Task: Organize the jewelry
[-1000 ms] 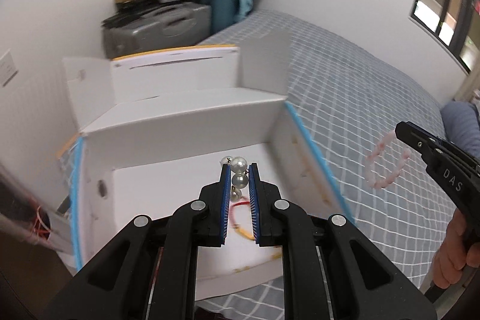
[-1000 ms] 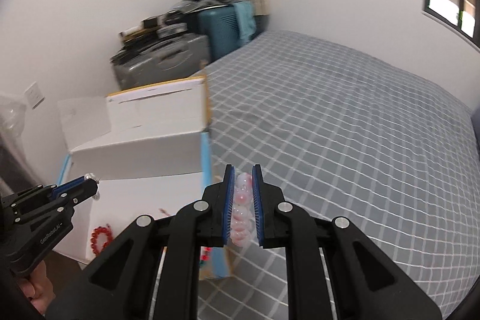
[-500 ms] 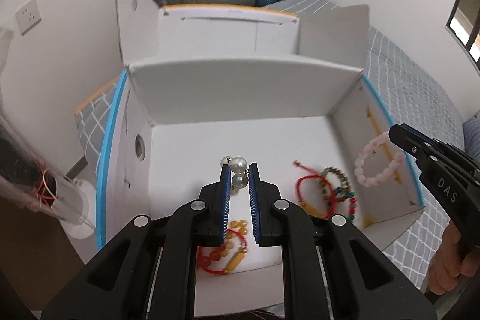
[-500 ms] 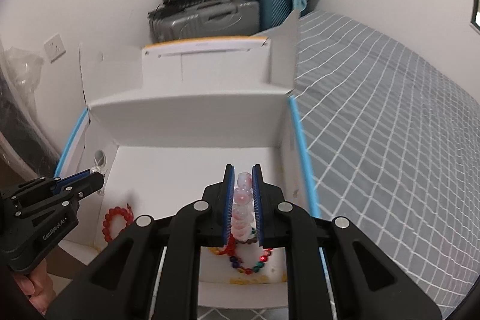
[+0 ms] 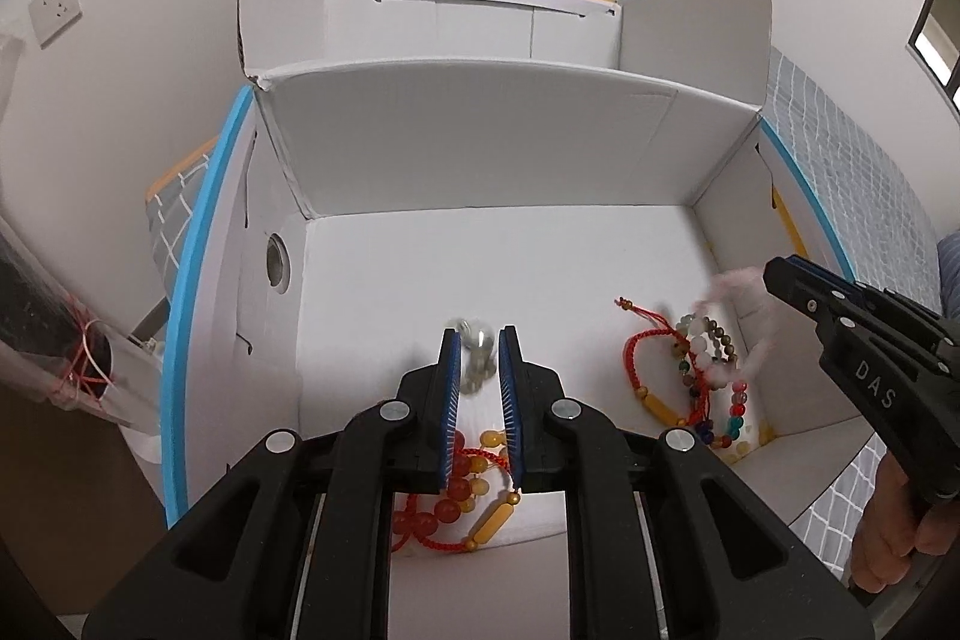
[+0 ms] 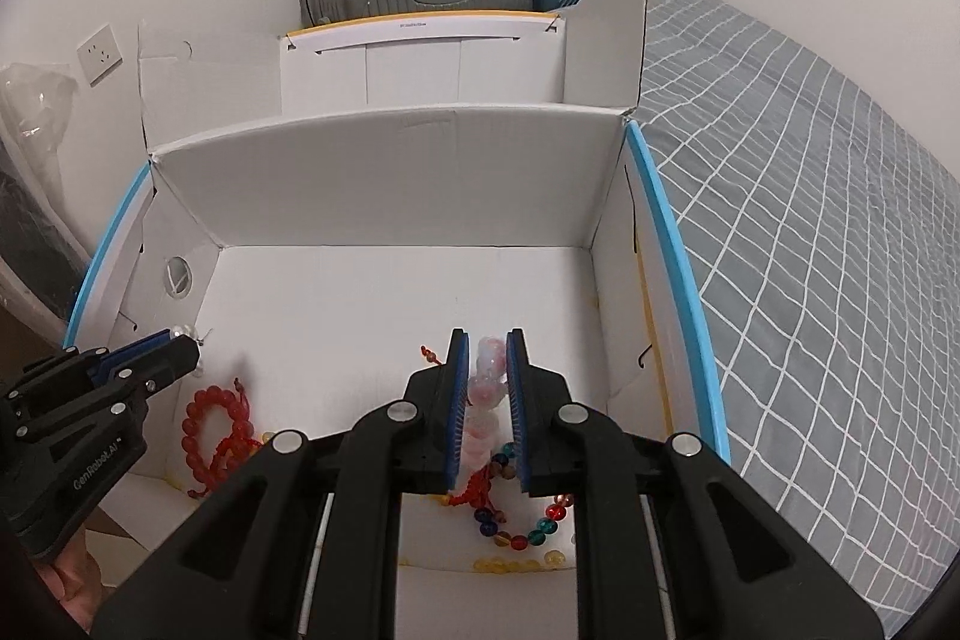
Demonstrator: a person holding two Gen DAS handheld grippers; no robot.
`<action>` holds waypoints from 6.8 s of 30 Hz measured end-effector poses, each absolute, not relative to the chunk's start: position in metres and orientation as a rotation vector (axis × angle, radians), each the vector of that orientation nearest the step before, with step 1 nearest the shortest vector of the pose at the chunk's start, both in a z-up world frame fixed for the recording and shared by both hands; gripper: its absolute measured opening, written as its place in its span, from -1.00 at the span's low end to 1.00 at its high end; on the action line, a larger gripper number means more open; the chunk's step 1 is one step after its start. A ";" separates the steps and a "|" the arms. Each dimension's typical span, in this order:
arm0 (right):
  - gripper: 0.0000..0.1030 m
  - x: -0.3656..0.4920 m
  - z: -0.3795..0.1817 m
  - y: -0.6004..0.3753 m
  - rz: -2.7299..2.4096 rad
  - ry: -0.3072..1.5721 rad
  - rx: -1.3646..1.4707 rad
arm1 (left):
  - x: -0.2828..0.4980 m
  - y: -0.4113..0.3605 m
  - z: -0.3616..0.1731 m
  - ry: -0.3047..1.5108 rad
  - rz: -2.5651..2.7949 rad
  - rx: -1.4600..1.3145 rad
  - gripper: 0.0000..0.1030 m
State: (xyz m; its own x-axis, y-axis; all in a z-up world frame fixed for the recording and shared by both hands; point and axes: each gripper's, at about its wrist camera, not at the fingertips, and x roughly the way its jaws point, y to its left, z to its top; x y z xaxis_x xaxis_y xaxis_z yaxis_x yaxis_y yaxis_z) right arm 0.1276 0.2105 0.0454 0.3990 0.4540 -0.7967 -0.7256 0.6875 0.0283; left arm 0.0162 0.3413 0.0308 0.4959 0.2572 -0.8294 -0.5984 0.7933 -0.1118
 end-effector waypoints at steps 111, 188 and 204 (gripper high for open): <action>0.85 0.192 0.043 -0.138 0.167 0.809 -0.011 | 0.129 0.060 0.073 0.732 0.057 -0.064 0.89; 0.86 0.314 -0.093 -0.209 -0.078 0.907 0.047 | 0.345 -0.040 -0.098 0.885 -0.035 0.041 0.90; 0.87 0.318 -0.093 -0.212 -0.063 0.928 0.064 | 0.349 -0.044 -0.097 0.908 -0.023 0.069 0.90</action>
